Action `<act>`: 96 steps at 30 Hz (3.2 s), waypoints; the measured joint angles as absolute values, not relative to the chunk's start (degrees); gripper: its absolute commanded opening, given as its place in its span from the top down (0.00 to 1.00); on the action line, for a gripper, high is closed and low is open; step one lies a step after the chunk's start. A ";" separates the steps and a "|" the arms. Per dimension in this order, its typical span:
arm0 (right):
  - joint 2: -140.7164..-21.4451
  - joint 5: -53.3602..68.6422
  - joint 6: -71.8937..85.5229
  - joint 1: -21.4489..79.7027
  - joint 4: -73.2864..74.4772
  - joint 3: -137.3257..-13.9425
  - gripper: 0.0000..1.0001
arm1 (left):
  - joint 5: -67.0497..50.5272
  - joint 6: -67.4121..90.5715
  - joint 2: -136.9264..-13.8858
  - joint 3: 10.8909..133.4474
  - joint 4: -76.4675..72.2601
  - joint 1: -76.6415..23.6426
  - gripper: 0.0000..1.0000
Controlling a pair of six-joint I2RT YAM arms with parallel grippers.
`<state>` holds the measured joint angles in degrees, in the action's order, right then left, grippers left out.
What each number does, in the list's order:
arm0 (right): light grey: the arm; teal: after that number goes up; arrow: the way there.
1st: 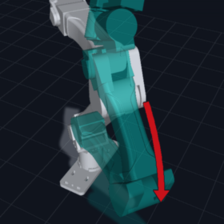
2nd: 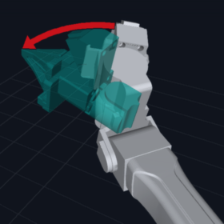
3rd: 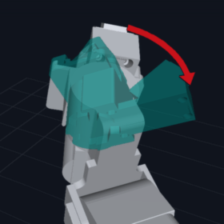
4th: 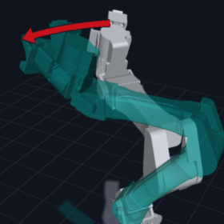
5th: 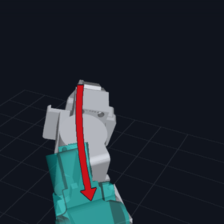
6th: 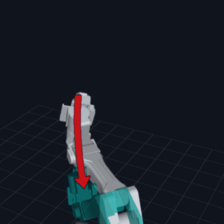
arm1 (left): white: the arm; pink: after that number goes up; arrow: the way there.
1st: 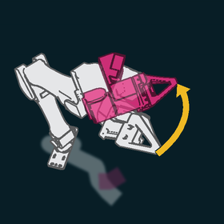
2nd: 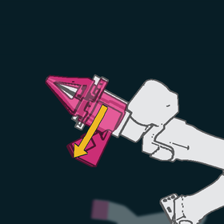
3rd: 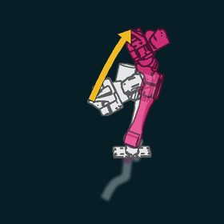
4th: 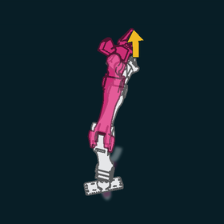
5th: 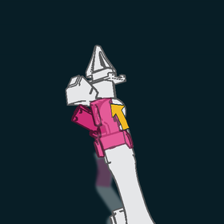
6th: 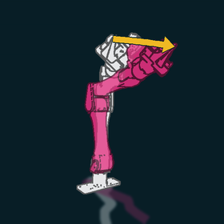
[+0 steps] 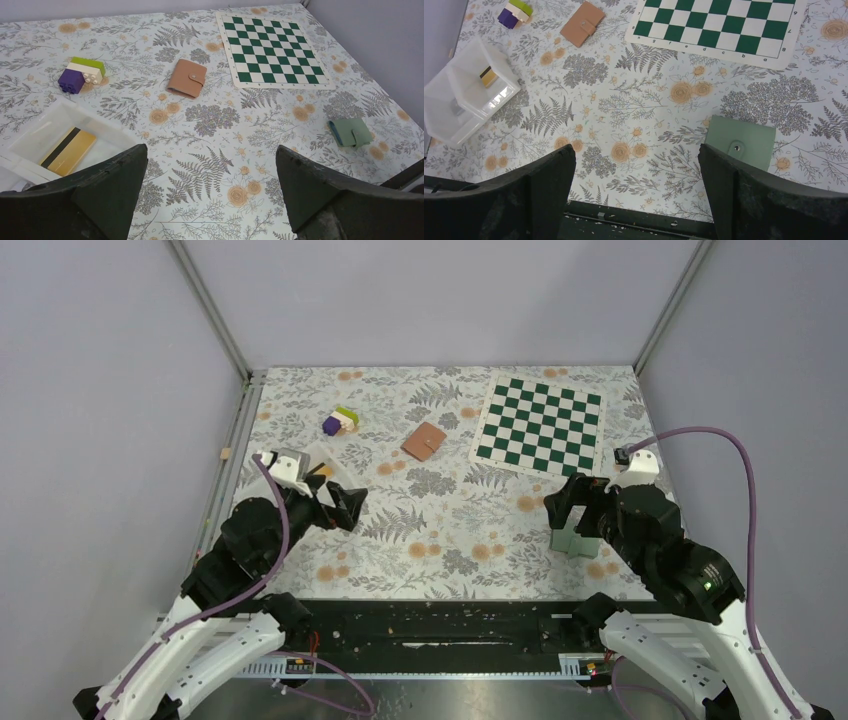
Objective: Take the credit cards out of the card holder
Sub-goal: Move the card holder to the center of the board.
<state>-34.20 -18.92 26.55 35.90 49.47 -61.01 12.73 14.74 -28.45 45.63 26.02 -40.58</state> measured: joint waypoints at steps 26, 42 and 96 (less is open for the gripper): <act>-44.82 -35.38 49.60 35.90 58.06 -55.81 0.01 | 12.36 13.96 -28.05 45.60 25.98 -40.58 0.01; -53.56 -21.93 49.84 10.59 40.27 -35.57 0.01 | 11.11 13.93 -27.77 45.58 26.00 -40.58 0.02; -75.64 1.80 37.65 5.58 23.33 -38.63 0.23 | 8.14 13.28 -26.72 45.47 25.96 -40.58 0.02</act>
